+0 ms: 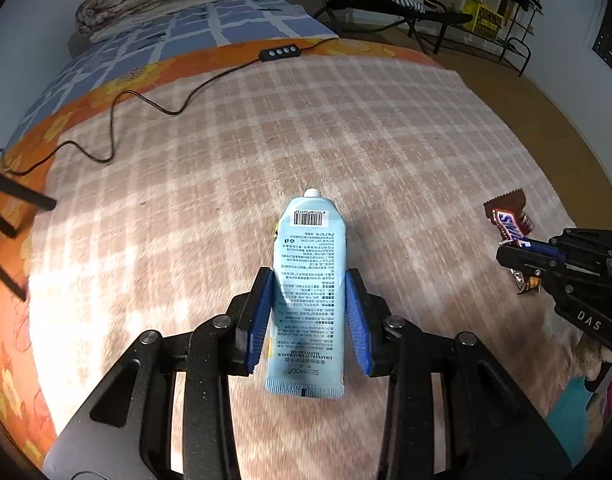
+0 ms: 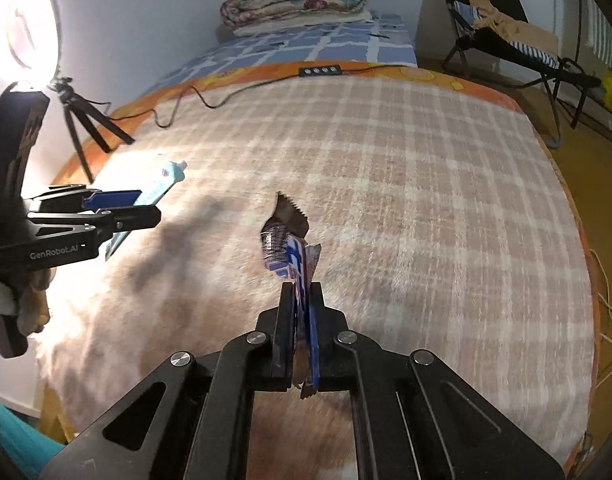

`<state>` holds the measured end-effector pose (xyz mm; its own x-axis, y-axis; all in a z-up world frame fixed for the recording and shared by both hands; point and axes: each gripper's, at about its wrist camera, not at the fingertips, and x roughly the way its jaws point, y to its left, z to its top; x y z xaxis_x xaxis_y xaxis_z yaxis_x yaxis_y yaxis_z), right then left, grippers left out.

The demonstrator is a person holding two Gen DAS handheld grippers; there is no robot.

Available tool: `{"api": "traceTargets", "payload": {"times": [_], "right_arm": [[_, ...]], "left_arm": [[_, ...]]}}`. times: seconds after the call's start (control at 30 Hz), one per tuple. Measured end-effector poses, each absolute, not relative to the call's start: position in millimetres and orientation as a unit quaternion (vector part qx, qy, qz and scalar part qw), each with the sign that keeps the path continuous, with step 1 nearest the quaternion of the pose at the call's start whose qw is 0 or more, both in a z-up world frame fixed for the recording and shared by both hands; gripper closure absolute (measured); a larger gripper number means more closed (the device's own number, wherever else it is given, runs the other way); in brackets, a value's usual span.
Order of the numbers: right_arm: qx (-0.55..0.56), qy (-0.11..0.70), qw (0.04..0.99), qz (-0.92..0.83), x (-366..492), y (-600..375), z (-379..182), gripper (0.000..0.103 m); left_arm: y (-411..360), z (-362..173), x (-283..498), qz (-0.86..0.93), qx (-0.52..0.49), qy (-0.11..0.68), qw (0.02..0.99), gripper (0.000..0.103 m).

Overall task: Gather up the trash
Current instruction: 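Carry the blue tube and Snickers wrapper over the basket and release both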

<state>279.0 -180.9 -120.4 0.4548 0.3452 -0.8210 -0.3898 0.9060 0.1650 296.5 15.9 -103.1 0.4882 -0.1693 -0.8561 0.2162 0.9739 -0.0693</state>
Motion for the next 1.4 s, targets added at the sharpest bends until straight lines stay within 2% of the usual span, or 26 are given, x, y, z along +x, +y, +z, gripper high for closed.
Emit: {"api": "traceTargets", "payload": {"times": [0.6,1.4], "right_arm": [[-0.006,0.448,0.852,0.271,168.2,-185.1,-58.1,0.099],[-0.014,0.477,0.814,0.332,28.1,-177.7,-69.7,0.098]], "left_arm": [[20.4,-44.9,162.0,-0.121,0.002,0.465,0.877,0.067],[2.6,-69.0,0.0,-0.139,-0.023,0.499,0.855,0.067]]}}
